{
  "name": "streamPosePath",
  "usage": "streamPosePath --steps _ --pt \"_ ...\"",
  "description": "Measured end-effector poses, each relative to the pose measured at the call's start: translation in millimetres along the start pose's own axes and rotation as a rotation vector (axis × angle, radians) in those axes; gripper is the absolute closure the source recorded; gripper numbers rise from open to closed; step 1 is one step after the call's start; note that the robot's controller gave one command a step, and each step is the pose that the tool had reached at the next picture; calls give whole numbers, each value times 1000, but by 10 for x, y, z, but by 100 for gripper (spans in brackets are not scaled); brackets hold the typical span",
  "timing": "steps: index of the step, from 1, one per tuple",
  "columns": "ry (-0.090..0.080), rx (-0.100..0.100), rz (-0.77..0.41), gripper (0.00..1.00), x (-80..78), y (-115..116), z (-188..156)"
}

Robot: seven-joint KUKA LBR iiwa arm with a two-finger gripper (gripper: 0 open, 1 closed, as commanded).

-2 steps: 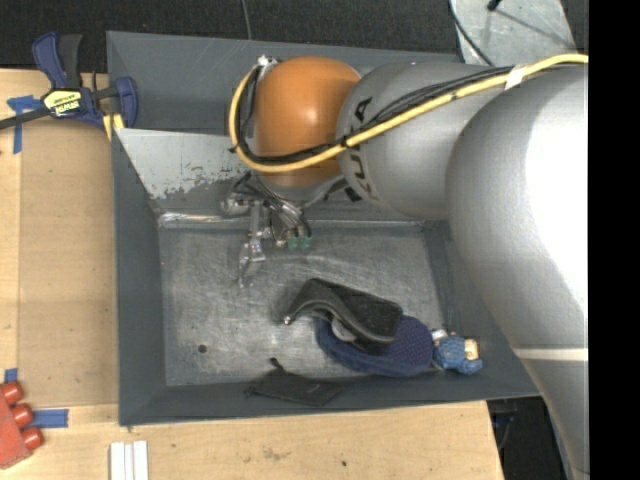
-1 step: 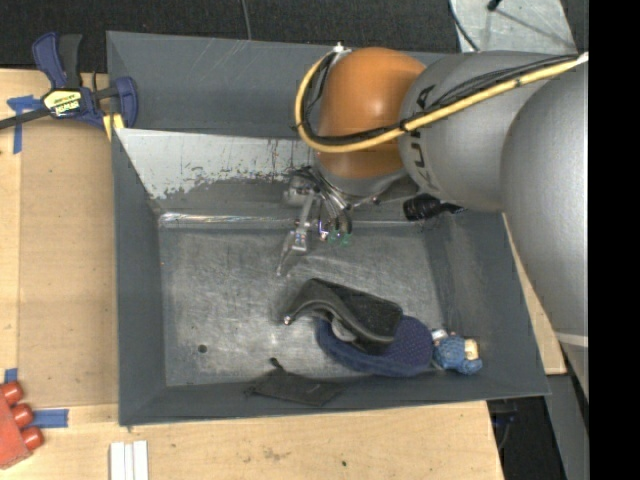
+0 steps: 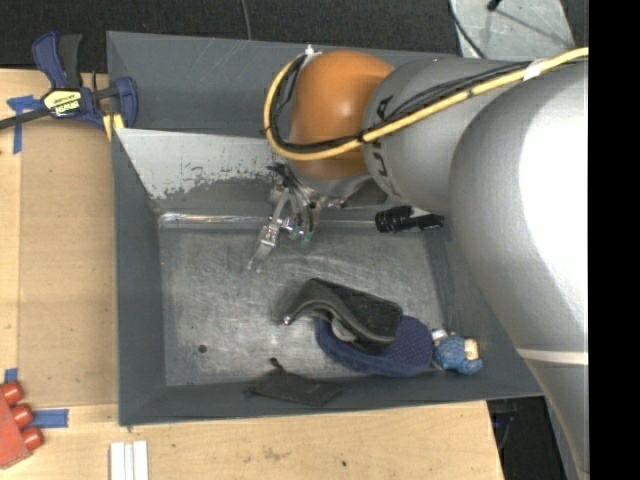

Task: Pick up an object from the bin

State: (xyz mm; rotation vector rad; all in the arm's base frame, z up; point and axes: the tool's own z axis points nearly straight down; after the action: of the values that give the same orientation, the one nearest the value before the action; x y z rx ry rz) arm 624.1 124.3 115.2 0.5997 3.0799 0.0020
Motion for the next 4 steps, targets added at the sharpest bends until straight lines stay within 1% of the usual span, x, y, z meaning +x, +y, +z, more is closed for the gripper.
streamPosePath --steps 1,2,3,4 --pt "-6 -2 -136 0 59 -304 -714" --pt "-16 -15 -137 0 289 -900 3" --pt "-6 -5 -104 0 411 -559 -673" --pt "11 7 -132 0 820 -1151 -37"
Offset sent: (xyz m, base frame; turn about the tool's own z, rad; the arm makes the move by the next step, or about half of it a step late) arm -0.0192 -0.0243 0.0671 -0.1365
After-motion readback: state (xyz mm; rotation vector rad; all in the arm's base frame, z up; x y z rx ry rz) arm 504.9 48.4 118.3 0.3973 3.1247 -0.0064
